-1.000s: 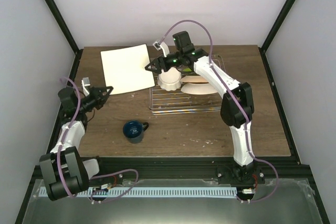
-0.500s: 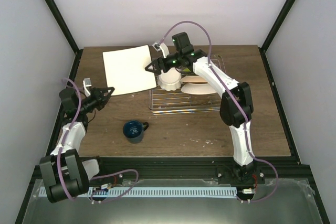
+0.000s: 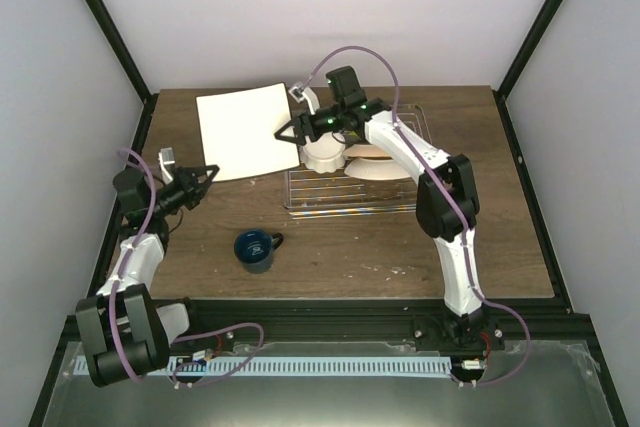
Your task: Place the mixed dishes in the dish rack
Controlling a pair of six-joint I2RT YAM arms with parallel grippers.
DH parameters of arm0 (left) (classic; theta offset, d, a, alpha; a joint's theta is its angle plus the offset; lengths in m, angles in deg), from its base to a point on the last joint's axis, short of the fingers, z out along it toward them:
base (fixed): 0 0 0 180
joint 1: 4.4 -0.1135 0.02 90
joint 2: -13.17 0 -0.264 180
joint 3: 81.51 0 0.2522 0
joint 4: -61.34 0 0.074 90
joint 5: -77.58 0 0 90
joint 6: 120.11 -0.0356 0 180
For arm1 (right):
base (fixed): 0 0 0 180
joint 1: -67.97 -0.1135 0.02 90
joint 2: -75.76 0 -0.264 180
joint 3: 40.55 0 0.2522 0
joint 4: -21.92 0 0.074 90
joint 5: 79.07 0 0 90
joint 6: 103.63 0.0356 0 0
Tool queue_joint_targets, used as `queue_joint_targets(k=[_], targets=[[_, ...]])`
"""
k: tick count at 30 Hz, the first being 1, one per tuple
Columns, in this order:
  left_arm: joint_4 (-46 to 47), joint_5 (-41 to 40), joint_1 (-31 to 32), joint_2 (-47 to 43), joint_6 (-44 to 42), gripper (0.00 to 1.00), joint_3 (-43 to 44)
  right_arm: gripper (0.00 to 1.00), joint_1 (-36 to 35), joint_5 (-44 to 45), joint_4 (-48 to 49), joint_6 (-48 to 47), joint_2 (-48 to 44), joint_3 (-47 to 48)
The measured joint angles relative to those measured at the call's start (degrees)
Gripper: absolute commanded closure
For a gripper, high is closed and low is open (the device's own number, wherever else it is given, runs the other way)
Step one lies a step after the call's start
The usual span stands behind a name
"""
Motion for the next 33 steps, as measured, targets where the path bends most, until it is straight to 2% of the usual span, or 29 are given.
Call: queue_joint_targets(k=[11,21,28,33], targets=[[5.05,0.42,1.18,1.90,2.03,1.00,-1.84,0.48,-0.63,-5.77,2.08,2.89,2.64,0.11],[14.19,0.79,1.49,3.54,5.27,1.00,-4.42,0.77,-0.66,-7.56,6.47,7.69,2.73,0.11],[17.20,1.07,1.68,5.16,5.62,0.82,-5.09,0.98,-0.44,-7.63,7.30,9.81,2.73,0.11],[17.31,1.53,1.97,6.40,3.72,0.62,-5.33,0.99,-0.74,-6.45,6.78,8.55,2.73,0.11]])
